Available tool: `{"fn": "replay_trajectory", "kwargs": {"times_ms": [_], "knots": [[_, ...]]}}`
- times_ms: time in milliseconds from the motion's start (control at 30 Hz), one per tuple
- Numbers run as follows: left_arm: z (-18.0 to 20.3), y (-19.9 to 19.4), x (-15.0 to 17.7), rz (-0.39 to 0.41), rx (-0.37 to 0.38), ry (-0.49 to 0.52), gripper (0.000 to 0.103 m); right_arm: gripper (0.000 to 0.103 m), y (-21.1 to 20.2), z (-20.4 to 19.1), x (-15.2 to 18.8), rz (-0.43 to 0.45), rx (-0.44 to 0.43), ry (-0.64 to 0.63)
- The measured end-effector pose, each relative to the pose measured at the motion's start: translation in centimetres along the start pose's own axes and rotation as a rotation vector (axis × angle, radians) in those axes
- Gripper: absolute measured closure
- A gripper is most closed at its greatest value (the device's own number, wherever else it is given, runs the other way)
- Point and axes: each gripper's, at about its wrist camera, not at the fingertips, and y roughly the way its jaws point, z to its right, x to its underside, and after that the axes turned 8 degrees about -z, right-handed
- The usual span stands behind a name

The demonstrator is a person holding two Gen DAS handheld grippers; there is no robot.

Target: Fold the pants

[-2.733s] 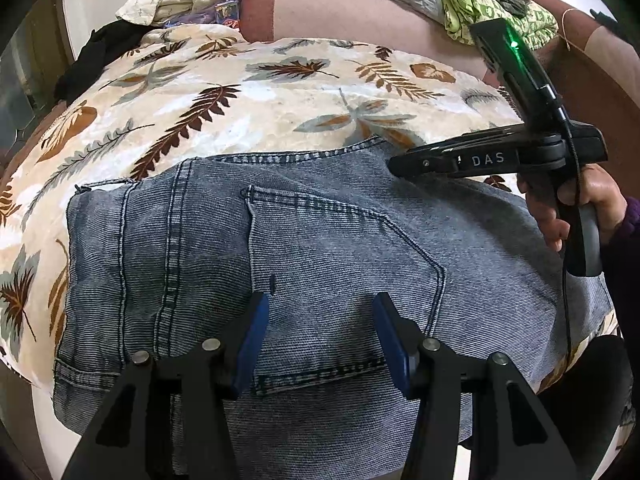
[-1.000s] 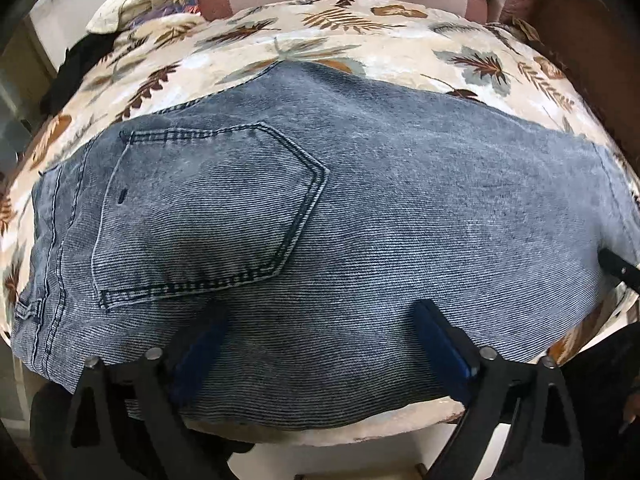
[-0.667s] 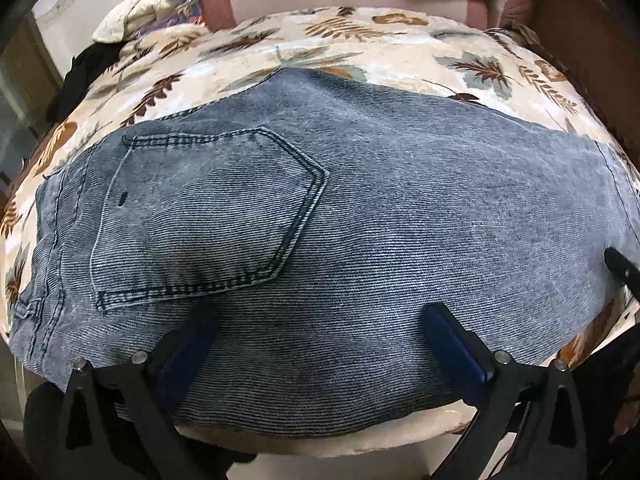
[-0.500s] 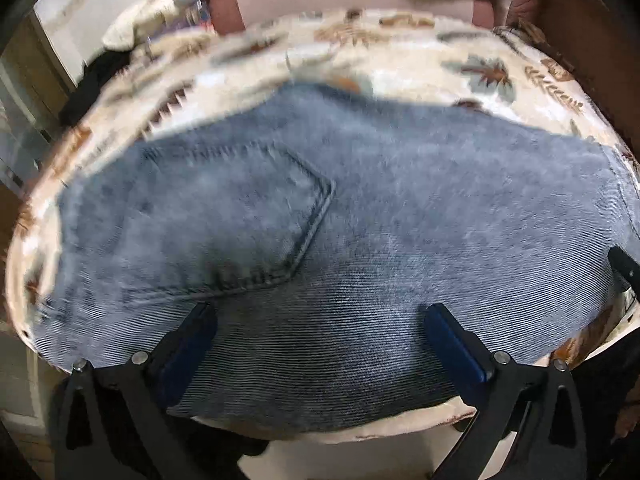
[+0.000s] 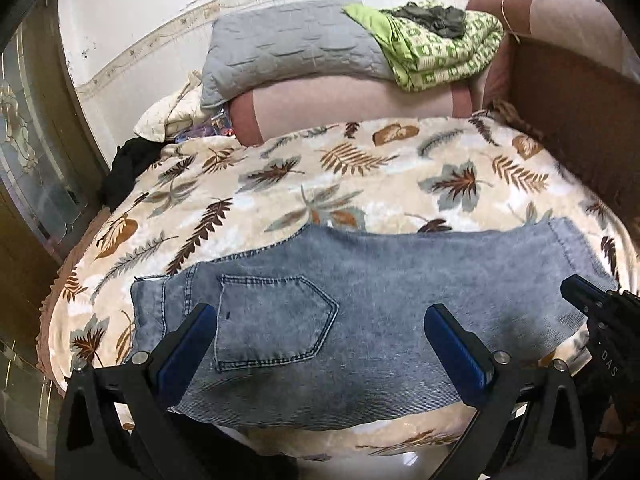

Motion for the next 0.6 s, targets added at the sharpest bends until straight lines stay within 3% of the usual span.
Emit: {"fn": "replay_trajectory", "kwargs": {"times_ms": [67,133,167,200,600], "knots": [[-0.3,-0.4,0.0,0.007,0.003,-0.005,0.0,0.094,-0.5,-0.4,-0.5,-0.002,0.005,0.004],[-0.5,-0.7,0.1,0.011,0.004,-0.008,0.0,0.075,-1.0,-1.1,-0.9,-0.001,0.02,-0.002],[-0.7,-0.9,0.1,0.015,0.003,-0.01,0.0,0.054,-1.2,-1.5,-1.0,-0.001,0.026,-0.009],[-0.7,-0.9,0.1,0.015,0.003,-0.012,0.0,0.042,-1.5,-1.9,-1.1,0.005,0.024,-0.017],[-2.9,-0.5,0.2,-0.004,0.015,-0.067,0.0,0.041,-2.0,-4.8,-3.2,-0.026,0.111,-0.07]]}}
